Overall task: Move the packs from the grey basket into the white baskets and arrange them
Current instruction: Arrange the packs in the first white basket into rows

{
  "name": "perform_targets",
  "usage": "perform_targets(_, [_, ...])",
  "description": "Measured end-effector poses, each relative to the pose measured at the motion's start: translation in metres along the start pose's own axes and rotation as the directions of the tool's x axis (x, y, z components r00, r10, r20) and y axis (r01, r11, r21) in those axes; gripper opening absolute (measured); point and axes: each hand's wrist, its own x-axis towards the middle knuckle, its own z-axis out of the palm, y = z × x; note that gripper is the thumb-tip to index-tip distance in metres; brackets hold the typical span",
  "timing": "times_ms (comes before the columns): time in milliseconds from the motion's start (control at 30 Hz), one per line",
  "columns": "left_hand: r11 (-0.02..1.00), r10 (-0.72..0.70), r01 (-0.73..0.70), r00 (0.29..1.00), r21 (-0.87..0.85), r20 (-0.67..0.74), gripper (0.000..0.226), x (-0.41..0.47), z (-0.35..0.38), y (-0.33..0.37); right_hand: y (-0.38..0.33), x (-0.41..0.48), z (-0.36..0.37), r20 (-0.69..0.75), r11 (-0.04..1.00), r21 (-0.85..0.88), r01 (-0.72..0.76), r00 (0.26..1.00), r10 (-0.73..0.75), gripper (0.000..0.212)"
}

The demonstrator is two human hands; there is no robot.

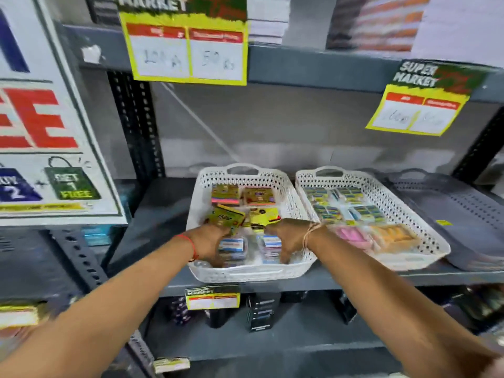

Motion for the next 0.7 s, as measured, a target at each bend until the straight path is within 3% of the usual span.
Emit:
perform_targets(333, [0.997, -0.051, 0.055, 0.997, 0.062, -0.060, 0.057, -0.003, 0.005, 0.006, -0.007, -0.012, 0.009, -0.110, 0.998, -0.036, -0.047, 0.993, 0.043, 0.052])
perform_targets(467, [0.997, -0.060, 0.062, 0.997, 0.046, -0.040, 0.057, -0.002, 0.005, 0.006, -0.006, -0.008, 0.009, -0.073, 0.998, -0.021, -0.062, 0.996, 0.060, 0.055])
perform_targets(567, [0.998, -0.032, 0.029, 0.999, -0.064, -0.040, 0.060, -0.008, -0.006, 0.006, 0.000, -0.013, -0.003, -0.029, 0.985, 0.167, -0.035, 0.999, 0.040, 0.081])
perform_targets(633, [0.923, 0.009, -0.057, 0.992, -0.382, -0.126, 0.053, -0.011, -0.024, 0.006, -0.001, -0.019, -0.025, -0.145, 0.855, 0.511, 0.086, 0.989, -0.014, 0.082])
perform_targets(700, [0.758, -0.075, -0.097, 0.969, -0.645, -0.234, 0.056, -0.008, -0.043, 0.007, -0.006, -0.013, -0.046, -0.284, 0.545, 0.811, 0.213, 0.958, 0.048, 0.070])
